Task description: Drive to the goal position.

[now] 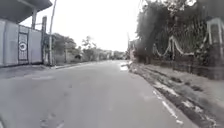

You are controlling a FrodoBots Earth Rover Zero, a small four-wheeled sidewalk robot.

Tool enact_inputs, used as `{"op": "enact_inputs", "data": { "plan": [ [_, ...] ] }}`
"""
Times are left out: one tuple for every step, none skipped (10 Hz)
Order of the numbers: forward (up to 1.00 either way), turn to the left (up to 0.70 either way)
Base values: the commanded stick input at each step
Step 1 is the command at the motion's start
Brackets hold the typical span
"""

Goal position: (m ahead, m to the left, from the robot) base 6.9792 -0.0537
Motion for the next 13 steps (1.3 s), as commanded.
{"op": "enact_inputs", "data": {
  "plan": [
    [1.0,0.0],
    [1.0,0.0],
    [1.0,0.0],
    [1.0,0.0],
    [1.0,0.0],
    [1.0,0.0],
    [1.0,0.0],
    [1.0,0.0],
    [1.0,0.0],
    [1.0,0.0],
    [1.0,0.0],
    [1.0,0.0],
    [1.0,0.0]
  ]
}}
